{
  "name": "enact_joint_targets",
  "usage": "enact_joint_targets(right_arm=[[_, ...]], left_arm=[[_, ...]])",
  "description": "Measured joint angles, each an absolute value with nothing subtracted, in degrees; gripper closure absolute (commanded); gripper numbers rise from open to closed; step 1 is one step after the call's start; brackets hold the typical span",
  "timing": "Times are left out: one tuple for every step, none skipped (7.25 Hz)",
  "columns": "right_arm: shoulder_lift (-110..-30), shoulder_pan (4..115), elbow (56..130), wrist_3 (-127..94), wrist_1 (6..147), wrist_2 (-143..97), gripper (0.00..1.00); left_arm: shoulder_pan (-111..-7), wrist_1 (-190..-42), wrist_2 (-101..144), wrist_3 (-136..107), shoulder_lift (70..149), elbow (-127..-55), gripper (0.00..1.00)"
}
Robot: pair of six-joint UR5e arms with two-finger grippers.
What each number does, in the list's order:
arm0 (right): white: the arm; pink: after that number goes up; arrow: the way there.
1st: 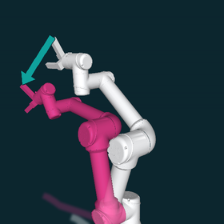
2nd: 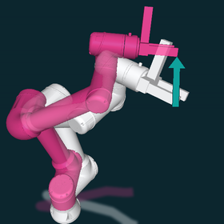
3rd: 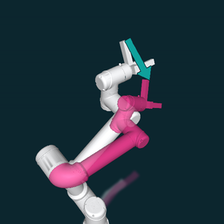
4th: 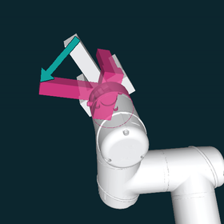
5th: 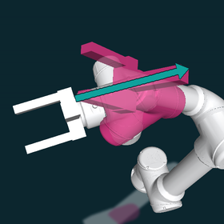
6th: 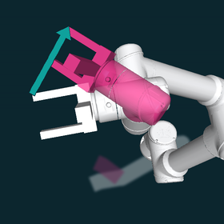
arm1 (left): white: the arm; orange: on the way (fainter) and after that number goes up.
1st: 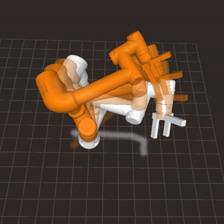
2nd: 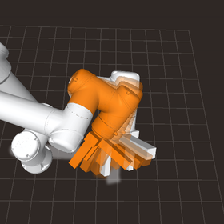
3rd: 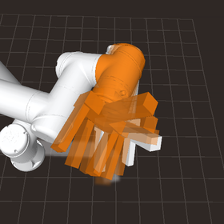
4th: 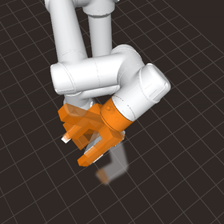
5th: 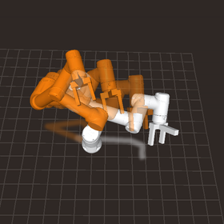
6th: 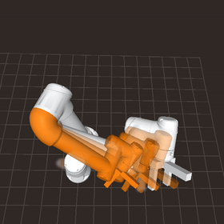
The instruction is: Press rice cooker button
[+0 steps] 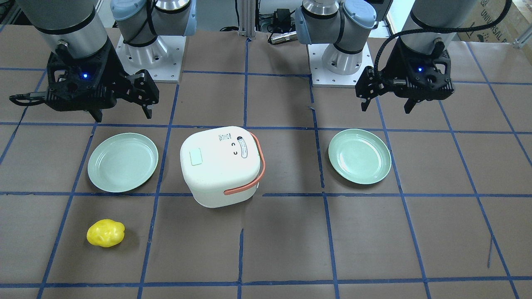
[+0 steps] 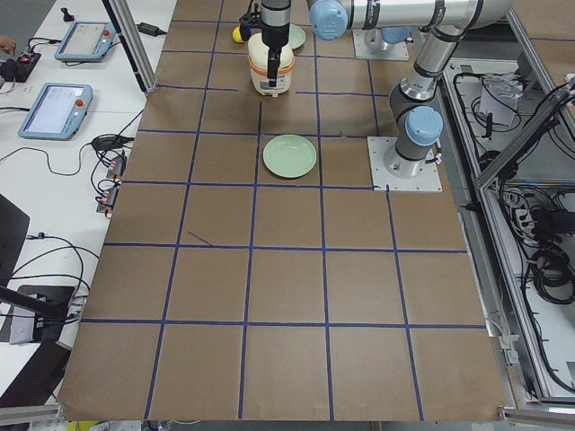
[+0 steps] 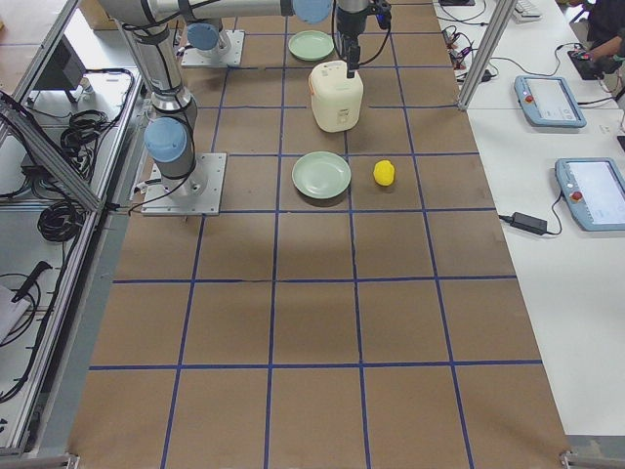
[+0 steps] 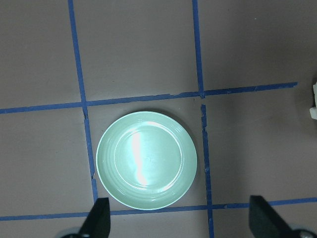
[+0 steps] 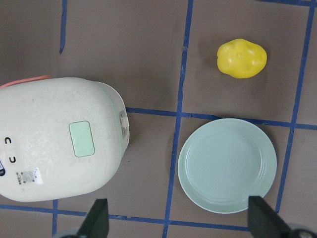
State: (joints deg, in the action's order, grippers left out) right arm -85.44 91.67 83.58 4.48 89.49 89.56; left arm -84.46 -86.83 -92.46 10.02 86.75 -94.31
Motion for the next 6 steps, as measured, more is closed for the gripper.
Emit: enact_joint_targets(right_arm=[[-85.43,91.67,83.58,4.48,89.46,89.56,0.0],[-85.49,91.67,83.58,4.4,89.4,89.56,0.06],[-85.72,91.84,83.49,3.89,89.34,89.58,0.2],[-86.01,92.57,83.37,1.54,89.25,89.21,0.41],[-86.07,94.23,83.34,-2.5,89.17,88.35,0.67],[-85.66,96.39,83.37,-5.34,89.26,86.87,0.82]], left_arm=[[-84.46,-86.84,-92.46,10.02,86.75,-94.31,0.0],[-84.46,-86.84,-92.46,10.02,86.75,-94.31,0.0],[-84.46,-86.84,-92.46,10.02,86.75,-94.31,0.0],[-84.46,-86.84,-92.46,10.02,86.75,-94.31,0.0],[-84.46,-86.84,-92.46,10.02,86.75,-94.31,0.0],[-84.46,-86.84,-92.46,10.02,86.75,-94.31,0.0]])
